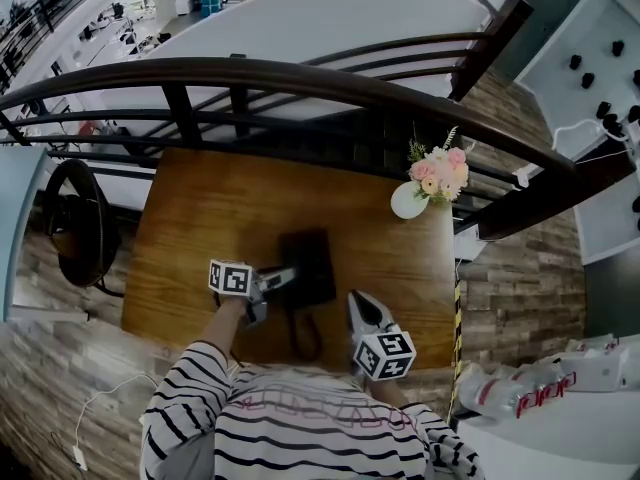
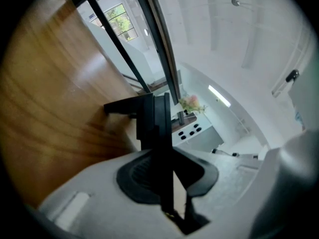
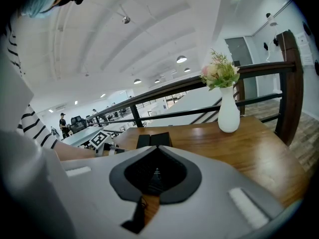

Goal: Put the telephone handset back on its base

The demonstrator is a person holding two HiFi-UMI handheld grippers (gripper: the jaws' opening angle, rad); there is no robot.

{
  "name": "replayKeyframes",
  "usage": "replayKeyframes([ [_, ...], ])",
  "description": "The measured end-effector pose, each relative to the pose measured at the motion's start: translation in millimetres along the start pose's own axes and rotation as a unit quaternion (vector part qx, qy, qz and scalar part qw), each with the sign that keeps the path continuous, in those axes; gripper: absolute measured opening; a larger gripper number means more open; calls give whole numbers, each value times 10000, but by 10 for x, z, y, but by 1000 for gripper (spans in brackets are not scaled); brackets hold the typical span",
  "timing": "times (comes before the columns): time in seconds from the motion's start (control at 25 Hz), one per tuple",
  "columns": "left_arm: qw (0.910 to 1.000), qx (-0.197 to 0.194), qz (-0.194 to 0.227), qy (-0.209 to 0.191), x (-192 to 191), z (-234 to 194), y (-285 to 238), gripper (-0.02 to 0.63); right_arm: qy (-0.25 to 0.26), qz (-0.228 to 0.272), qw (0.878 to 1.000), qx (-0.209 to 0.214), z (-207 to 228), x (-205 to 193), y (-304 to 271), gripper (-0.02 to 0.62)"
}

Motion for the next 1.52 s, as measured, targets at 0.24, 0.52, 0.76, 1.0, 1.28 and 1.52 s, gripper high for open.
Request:
replayKeyframes([
  [0.24,10000,76,15,4,-21,-34,-37,77,2,-18,10000,-29,22,-26,43,0],
  [0.52,10000,-4,11,91,-6,-65,-3,78,10,-30,10000,-40,-12,-36,41,0],
  [0.76,9999,96,16,110,-23,-65,-17,79,6,-20,10000,-10,-28,-54,41,0],
  [1.0,9990,440,40,-71,-54,-30,33,87,7,1,10000,-33,-33,-54,86,0],
  [1.28,9971,691,291,-151,-92,-58,181,97,-12,-9,10000,14,-33,-98,85,0],
  [1.52,9950,727,666,-158,-138,-21,277,95,30,-12,9999,119,-32,-78,78,0],
])
Point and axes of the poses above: the fingertips, and each gripper's own axes: y backward along the fingers, z to its right, x out of its top, the point moved 7 cm from there along y, backward along the fingers, and after that the axes turned 9 degrees about y, right-handed, at the moved point
